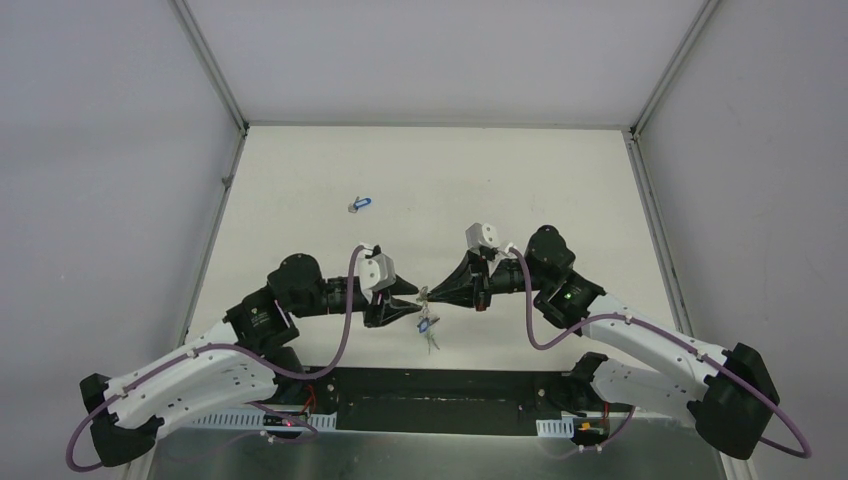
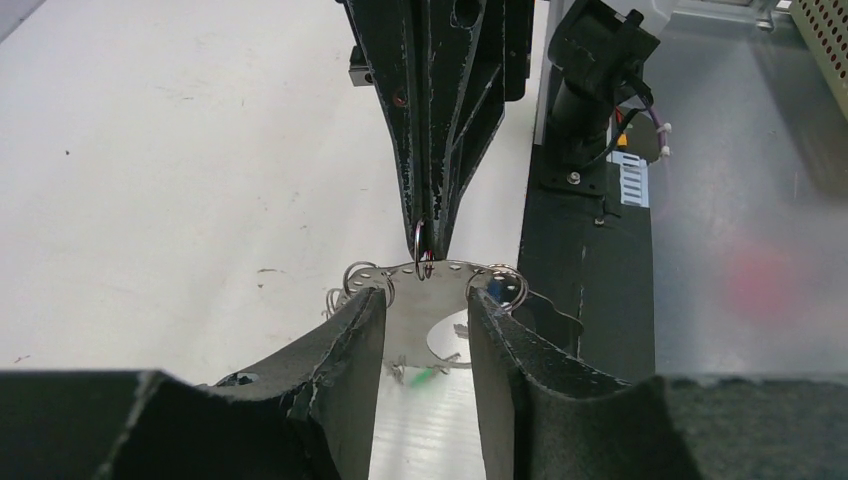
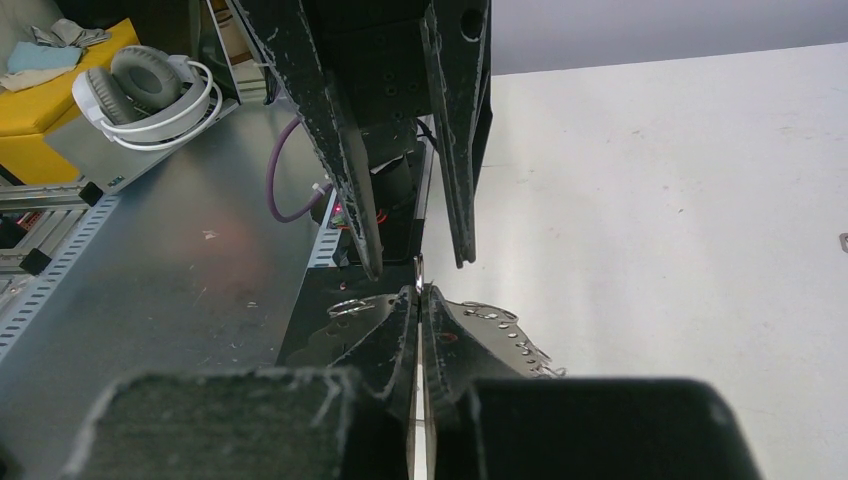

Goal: Put the keys on the keyring

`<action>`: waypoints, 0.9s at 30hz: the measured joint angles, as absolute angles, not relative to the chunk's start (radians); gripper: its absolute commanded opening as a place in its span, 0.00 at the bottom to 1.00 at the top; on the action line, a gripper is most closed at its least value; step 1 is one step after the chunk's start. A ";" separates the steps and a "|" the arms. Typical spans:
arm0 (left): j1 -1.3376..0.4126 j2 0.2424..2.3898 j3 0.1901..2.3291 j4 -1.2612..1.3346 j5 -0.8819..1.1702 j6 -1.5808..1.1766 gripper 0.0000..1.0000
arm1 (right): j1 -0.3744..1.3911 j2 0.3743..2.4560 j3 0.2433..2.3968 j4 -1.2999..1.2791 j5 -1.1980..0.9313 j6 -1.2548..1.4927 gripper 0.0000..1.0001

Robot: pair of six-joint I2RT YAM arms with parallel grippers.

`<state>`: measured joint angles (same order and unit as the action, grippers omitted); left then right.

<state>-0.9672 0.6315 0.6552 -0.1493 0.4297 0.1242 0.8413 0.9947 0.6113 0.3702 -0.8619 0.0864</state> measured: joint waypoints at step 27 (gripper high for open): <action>-0.967 0.680 0.642 -0.072 0.470 0.120 0.00 | 0.841 0.994 0.611 0.369 -0.853 0.092 0.52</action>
<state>-0.9672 0.6800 0.6422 -0.0715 0.4698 0.1196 0.8413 0.9939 0.6113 0.3695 -0.8528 0.0917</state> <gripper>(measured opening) 0.009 0.331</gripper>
